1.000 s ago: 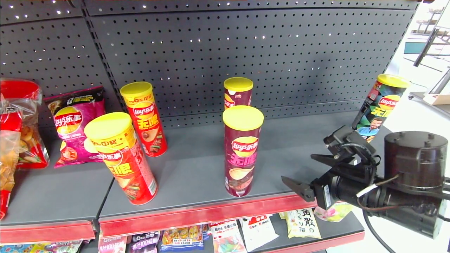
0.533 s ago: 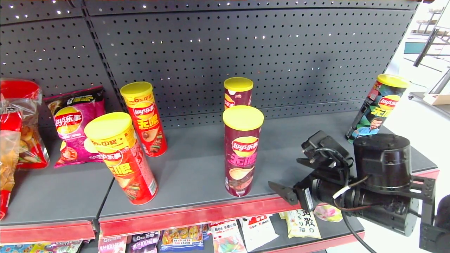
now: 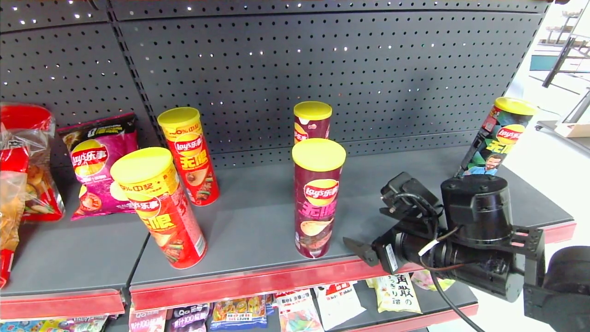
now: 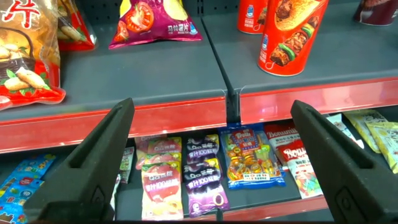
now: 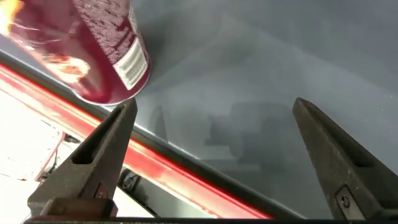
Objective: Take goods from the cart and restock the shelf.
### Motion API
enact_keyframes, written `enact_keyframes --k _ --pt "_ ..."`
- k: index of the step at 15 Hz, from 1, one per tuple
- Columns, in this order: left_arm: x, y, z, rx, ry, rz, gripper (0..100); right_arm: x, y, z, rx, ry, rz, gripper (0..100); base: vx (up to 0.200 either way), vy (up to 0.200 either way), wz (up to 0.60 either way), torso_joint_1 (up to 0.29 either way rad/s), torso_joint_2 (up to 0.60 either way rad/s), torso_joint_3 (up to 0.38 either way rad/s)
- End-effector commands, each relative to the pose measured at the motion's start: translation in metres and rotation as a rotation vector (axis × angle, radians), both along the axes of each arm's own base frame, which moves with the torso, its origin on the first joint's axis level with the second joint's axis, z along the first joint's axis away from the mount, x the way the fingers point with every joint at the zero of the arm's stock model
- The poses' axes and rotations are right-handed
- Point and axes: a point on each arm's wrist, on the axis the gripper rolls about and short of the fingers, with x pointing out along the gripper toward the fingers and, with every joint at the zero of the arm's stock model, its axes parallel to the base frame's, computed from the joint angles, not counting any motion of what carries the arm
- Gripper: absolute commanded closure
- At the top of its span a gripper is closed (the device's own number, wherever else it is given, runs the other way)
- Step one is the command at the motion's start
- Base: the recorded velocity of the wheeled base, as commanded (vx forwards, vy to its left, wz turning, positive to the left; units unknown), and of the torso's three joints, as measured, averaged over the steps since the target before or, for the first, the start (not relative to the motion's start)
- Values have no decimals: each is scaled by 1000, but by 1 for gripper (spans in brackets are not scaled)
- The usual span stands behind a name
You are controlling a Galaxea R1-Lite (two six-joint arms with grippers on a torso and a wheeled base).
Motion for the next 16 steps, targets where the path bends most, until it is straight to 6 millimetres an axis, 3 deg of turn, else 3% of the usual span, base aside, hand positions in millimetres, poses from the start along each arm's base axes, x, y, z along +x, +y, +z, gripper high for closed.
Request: enact_keyframes --k 1,16 --pt "0 0 0 -1 1 0 0 3 3 -4 -8 10 2 0 0 0 0 0 0 0" --pt "0 0 0 -4 1 0 0 14 19 -6 -3 6 21 0 0 0 0 0 0 0"
